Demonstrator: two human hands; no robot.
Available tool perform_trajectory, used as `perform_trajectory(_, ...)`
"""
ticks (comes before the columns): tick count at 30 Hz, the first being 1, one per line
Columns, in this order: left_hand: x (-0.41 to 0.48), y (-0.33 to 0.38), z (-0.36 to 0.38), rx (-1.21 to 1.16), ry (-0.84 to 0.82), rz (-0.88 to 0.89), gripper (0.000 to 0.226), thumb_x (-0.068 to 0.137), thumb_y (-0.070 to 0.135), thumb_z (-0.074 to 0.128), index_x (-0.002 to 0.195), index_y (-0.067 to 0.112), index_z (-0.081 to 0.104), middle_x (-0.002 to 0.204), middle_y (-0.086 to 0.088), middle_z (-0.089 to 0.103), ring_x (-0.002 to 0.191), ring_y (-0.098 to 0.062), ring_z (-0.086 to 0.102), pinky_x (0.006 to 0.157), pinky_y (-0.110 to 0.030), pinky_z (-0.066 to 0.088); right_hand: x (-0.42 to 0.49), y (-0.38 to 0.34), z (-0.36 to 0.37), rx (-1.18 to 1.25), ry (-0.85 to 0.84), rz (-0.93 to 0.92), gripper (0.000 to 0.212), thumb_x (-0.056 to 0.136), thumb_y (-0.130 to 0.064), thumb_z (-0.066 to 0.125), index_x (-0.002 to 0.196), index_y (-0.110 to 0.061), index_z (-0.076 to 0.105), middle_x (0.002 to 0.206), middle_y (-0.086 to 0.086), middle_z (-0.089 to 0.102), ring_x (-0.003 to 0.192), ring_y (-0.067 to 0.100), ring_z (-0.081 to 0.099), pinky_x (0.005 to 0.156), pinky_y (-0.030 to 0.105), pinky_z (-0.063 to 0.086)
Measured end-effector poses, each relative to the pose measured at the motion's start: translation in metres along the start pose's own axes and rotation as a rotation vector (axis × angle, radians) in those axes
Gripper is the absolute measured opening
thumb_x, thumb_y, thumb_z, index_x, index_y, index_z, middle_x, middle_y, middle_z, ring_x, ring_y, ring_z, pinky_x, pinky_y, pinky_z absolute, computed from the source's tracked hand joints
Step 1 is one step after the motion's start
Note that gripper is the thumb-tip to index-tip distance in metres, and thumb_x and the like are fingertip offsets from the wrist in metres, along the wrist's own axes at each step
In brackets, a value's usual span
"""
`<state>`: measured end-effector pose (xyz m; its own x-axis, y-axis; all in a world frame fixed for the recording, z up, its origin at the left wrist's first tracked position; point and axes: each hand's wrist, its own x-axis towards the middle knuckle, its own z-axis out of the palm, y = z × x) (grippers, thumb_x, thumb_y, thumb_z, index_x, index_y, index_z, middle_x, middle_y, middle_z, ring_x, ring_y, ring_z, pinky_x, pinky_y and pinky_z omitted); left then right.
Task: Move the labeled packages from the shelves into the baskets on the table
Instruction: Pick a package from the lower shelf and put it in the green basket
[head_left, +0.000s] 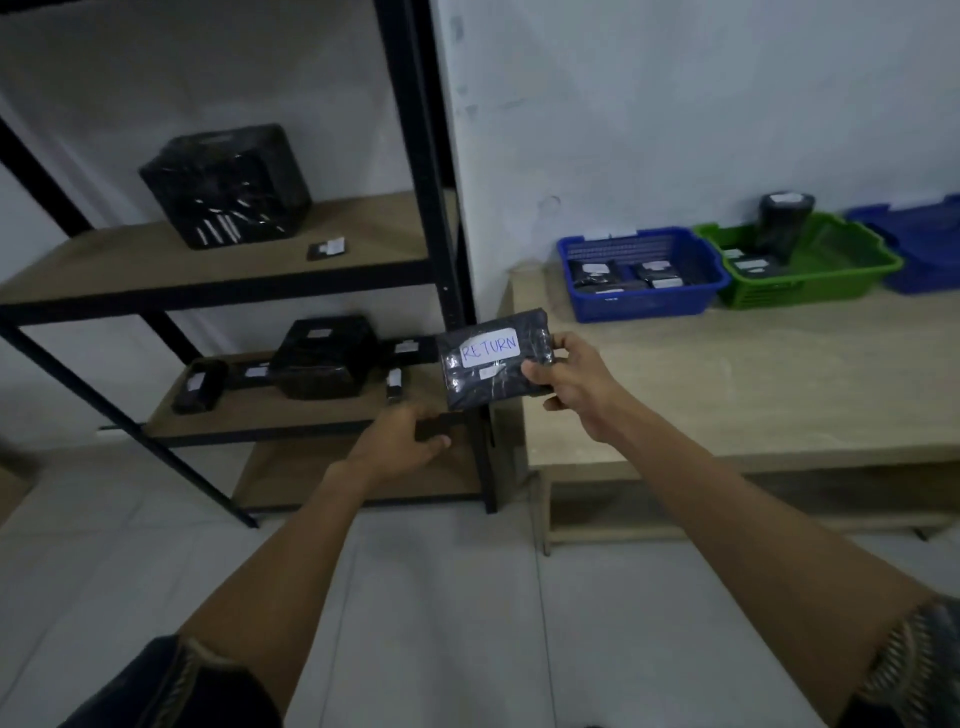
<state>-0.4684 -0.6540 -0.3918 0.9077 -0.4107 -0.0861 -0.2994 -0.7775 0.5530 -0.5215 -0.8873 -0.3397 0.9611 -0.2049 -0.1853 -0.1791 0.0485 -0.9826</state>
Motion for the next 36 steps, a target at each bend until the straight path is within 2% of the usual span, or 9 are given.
perform_trajectory(2, 0.0, 0.025, 0.021, 0.007, -0.062, 0.019, 0.032, 0.082, 0.026, 0.072, 0.112, 0.017, 0.067, 0.104, 0.007, 0.067, 0.099, -0.012, 0.063, 0.09, -0.033, 0.052, -0.014, 0.009, -0.033, -0.016, 0.026, 0.021, 0.03, 0.086, -0.004, 0.065, 0.106, -0.015, 0.045, 0.082, 0.003, 0.062, 0.065, 0.013, 0.056, 0.05, 0.024, 0.038)
perform_trajectory(5, 0.013, 0.067, 0.053, 0.015, -0.071, 0.028, 0.036, 0.081, 0.033, 0.072, 0.111, 0.014, 0.066, 0.104, 0.0, 0.069, 0.095, -0.014, 0.064, 0.087, -0.033, 0.052, -0.027, 0.018, -0.087, -0.036, 0.075, 0.038, 0.03, 0.087, -0.006, 0.065, 0.106, -0.016, 0.045, 0.082, 0.002, 0.062, 0.066, 0.014, 0.057, 0.053, 0.025, 0.038)
perform_trajectory(9, 0.039, 0.14, 0.098, 0.062, -0.184, 0.001, 0.042, 0.084, 0.036, 0.07, 0.119, 0.013, 0.061, 0.108, -0.004, 0.064, 0.093, -0.014, 0.059, 0.078, -0.024, 0.044, -0.034, 0.022, -0.17, -0.046, 0.122, 0.038, 0.03, 0.087, -0.006, 0.065, 0.107, -0.015, 0.045, 0.085, 0.003, 0.063, 0.068, 0.014, 0.057, 0.053, 0.026, 0.039)
perform_trajectory(14, 0.085, 0.229, 0.153, 0.151, -0.359, -0.071, 0.052, 0.082, 0.044, 0.072, 0.122, 0.013, 0.06, 0.11, -0.007, 0.066, 0.096, -0.019, 0.061, 0.085, -0.025, 0.046, -0.029, 0.024, -0.278, -0.052, 0.153, 0.067, 0.029, 0.087, -0.007, 0.065, 0.107, -0.015, 0.044, 0.083, 0.001, 0.061, 0.066, 0.013, 0.055, 0.053, 0.025, 0.037)
perform_trajectory(18, 0.117, 0.293, 0.189, 0.121, -0.314, -0.061, 0.049, 0.084, 0.042, 0.069, 0.123, 0.013, 0.059, 0.111, -0.008, 0.065, 0.094, -0.019, 0.061, 0.082, -0.026, 0.047, -0.016, 0.023, -0.353, -0.07, 0.163, 0.091, 0.028, 0.087, -0.007, 0.064, 0.105, -0.016, 0.045, 0.081, 0.0, 0.061, 0.065, 0.012, 0.055, 0.054, 0.025, 0.037)
perform_trajectory(21, 0.141, 0.326, 0.213, 0.128, -0.342, -0.061, 0.049, 0.085, 0.044, 0.067, 0.124, 0.014, 0.059, 0.114, -0.008, 0.064, 0.097, -0.019, 0.061, 0.085, -0.029, 0.049, -0.002, 0.023, -0.4, -0.066, 0.2, 0.101, 0.028, 0.087, -0.007, 0.065, 0.106, -0.016, 0.045, 0.088, 0.005, 0.062, 0.066, 0.014, 0.055, 0.054, 0.026, 0.037)
perform_trajectory(25, 0.182, 0.354, 0.236, 0.158, -0.386, -0.059, 0.05, 0.086, 0.044, 0.067, 0.125, 0.013, 0.058, 0.117, -0.008, 0.062, 0.099, -0.019, 0.059, 0.085, -0.028, 0.048, 0.029, 0.022, -0.449, -0.057, 0.22, 0.118, 0.029, 0.087, -0.006, 0.065, 0.107, -0.015, 0.045, 0.092, 0.008, 0.063, 0.065, 0.014, 0.055, 0.053, 0.025, 0.036)
perform_trajectory(36, 0.345, 0.42, 0.284, 0.121, -0.404, 0.018, 0.048, 0.085, 0.045, 0.068, 0.122, 0.014, 0.059, 0.116, -0.005, 0.062, 0.099, -0.018, 0.059, 0.085, -0.027, 0.046, 0.146, 0.014, -0.55, -0.07, 0.285, 0.169, 0.031, 0.087, -0.007, 0.066, 0.11, -0.014, 0.047, 0.084, 0.004, 0.062, 0.066, 0.015, 0.054, 0.057, 0.027, 0.037)
